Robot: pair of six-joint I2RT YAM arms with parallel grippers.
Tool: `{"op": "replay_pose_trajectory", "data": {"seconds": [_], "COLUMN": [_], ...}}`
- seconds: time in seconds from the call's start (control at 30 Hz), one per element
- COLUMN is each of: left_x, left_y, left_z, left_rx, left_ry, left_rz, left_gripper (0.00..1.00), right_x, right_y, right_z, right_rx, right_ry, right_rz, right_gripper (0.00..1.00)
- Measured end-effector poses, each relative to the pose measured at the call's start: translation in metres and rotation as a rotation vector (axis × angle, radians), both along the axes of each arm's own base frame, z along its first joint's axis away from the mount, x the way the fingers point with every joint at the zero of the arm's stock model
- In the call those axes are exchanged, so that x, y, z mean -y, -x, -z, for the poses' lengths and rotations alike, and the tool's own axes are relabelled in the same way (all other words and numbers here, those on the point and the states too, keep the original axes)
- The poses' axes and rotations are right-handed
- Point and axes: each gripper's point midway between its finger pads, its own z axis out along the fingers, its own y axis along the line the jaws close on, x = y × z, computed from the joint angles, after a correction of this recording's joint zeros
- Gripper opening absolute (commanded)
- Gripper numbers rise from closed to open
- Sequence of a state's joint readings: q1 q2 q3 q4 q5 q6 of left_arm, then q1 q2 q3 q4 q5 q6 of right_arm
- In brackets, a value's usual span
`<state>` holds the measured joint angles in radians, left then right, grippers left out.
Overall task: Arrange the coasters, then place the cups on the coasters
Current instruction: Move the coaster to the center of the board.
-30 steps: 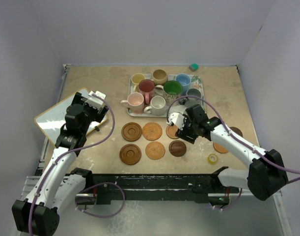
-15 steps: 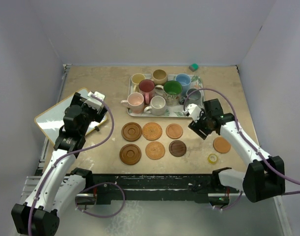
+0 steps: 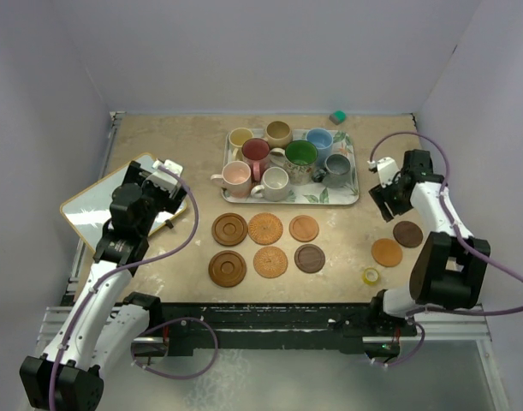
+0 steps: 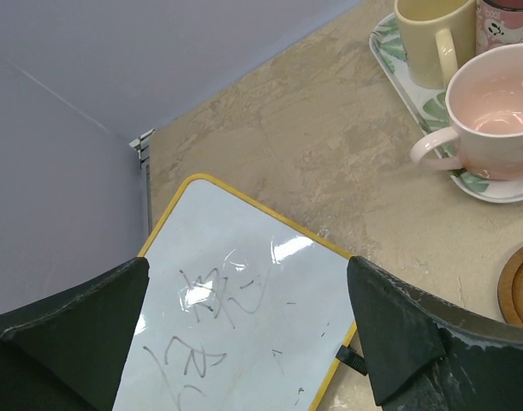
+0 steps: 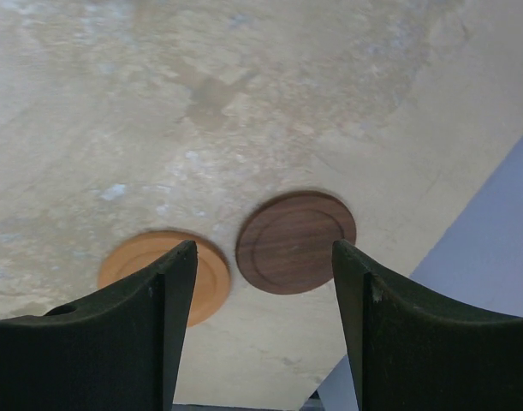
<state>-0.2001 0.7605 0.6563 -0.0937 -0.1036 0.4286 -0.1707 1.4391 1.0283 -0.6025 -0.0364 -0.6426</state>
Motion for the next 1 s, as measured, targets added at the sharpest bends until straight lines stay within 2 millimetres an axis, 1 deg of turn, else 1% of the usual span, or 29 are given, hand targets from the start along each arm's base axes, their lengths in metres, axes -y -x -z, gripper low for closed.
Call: {"op": "replay_pose_trajectory", "data": {"seconds": [0.1, 0.17, 0.37, 0.57, 0.7, 0.83, 1.0], "left_x": [0.001, 0.001, 0.002, 0.002, 0.002, 0.002, 0.002], "left_y": [0.000, 0.000, 0.000, -0.001, 0.000, 0.000, 0.000], "left_z": [0.000, 0.000, 0.000, 0.002, 0.002, 0.002, 0.002], "left_rx": [0.000, 0.000, -0.001, -0.005, -0.006, -0.007, -0.007], "left_ry": [0.001, 0.002, 0.003, 0.002, 0.002, 0.002, 0.002], "left_rz": [0.004, 0.006, 0.012, 0.013, 0.013, 0.013, 0.013], "left_gripper": [0.95, 0.95, 0.95, 0.95, 0.95, 0.95, 0.95], "right_x": [0.023, 0.034, 0.058, 0.072, 0.078, 0.083, 0.084], "right_y": [-0.002, 0.001, 0.018, 0.032, 0.037, 0.039, 0.044], "right_z": [0.006, 0.011, 0.031, 0.042, 0.049, 0.053, 0.057], "right_rx": [-0.025, -0.047, -0.132, -0.180, -0.206, -0.221, -0.240], "right_ry": [-0.004, -0.008, -0.036, -0.069, -0.113, -0.142, -0.166], "right_rz": [0.070, 0.107, 0.196, 0.246, 0.269, 0.283, 0.284], "right_gripper": [0.67, 0.67, 0.68, 0.67, 0.68, 0.68, 0.68]}}
